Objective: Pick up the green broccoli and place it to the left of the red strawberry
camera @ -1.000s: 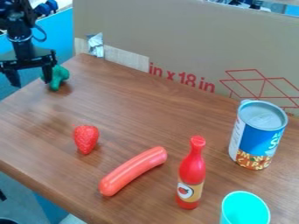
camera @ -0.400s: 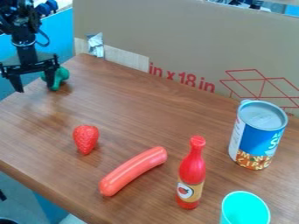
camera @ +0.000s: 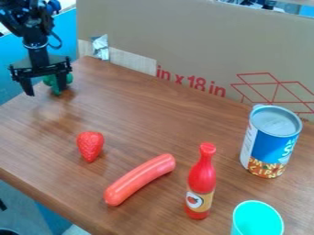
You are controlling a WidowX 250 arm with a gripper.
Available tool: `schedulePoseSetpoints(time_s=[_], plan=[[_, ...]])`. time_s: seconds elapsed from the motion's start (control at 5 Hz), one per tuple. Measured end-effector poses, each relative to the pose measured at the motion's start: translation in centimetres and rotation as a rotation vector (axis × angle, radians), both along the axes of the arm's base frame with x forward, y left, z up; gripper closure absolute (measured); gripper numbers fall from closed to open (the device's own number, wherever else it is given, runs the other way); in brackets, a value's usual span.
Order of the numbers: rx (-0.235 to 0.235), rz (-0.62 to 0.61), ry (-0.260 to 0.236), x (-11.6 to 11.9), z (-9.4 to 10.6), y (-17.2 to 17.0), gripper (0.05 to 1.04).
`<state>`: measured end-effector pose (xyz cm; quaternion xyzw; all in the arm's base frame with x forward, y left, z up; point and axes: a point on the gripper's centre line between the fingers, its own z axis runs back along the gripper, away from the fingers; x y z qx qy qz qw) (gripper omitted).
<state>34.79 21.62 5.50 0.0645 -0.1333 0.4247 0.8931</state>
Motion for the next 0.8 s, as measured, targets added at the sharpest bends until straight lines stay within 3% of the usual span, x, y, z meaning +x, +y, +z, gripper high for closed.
schedulePoseSetpoints(time_s=[0.6, 0.8], plan=[[0.049, 0.012, 0.041, 2.3, -1.8, 0.8, 0.118], [0.065, 0.019, 0.031, 2.5, -1.8, 1.0, 0.389]])
